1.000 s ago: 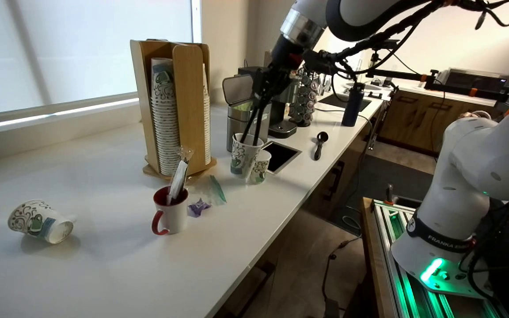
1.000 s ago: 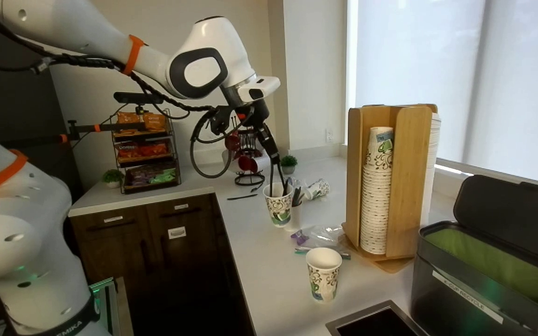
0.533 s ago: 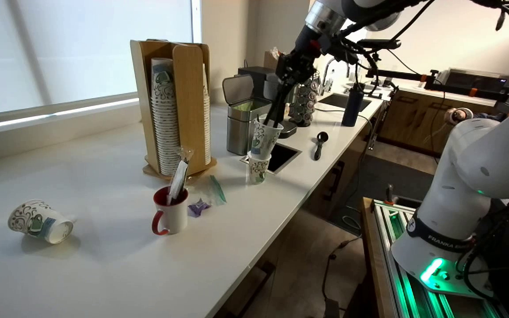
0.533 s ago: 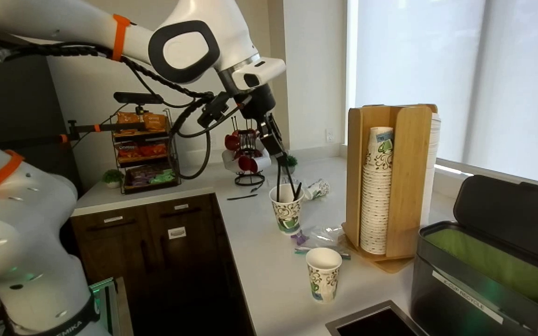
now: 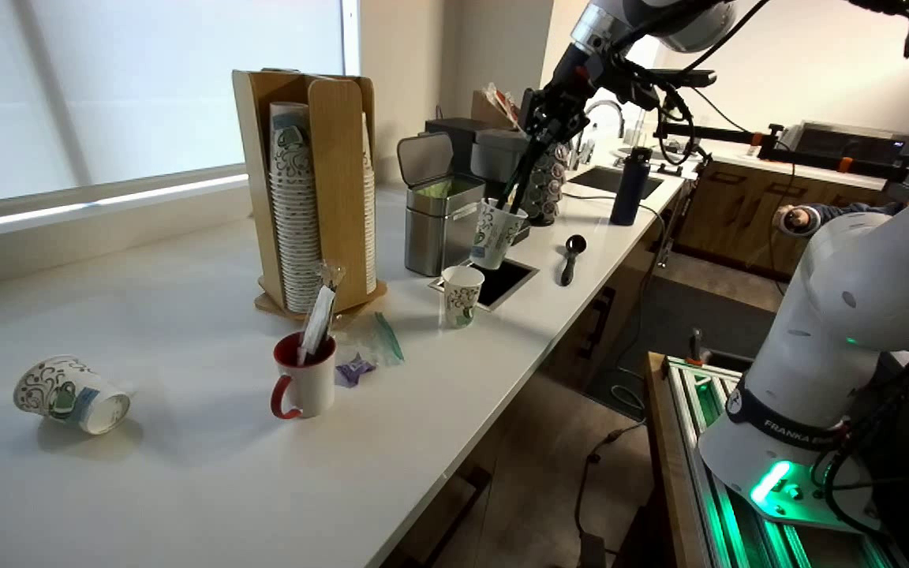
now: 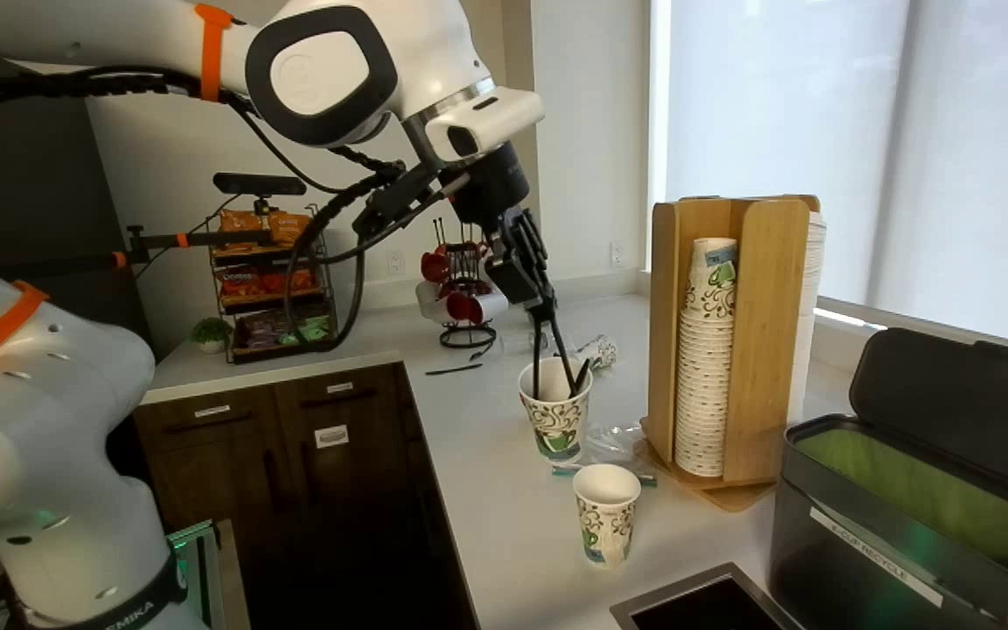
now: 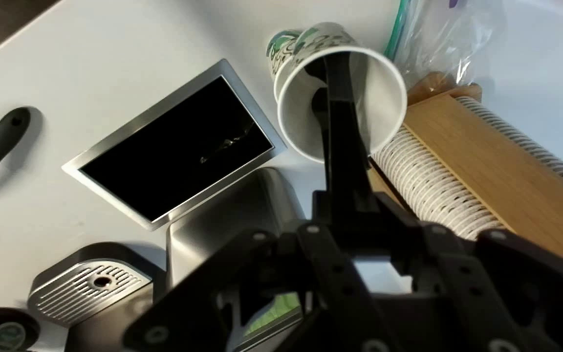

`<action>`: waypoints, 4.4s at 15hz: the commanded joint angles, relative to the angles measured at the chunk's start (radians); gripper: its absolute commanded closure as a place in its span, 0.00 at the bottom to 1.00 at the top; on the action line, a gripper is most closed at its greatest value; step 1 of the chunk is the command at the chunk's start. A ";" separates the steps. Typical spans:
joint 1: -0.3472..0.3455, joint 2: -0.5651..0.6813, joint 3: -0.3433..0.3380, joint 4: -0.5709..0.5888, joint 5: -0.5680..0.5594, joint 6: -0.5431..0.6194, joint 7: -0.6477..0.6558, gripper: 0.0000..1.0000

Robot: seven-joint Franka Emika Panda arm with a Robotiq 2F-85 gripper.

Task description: Use the tongs in the coffee cup to lift the cup and put it inside the cup on the right.

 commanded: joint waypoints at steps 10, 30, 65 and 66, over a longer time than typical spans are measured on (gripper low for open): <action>0.018 0.086 -0.011 0.068 0.041 0.004 0.005 0.93; 0.011 0.355 0.059 0.326 -0.160 -0.122 0.247 0.93; 0.070 0.455 0.044 0.366 -0.221 -0.127 0.378 0.93; 0.075 0.462 0.043 0.371 -0.221 -0.129 0.380 0.93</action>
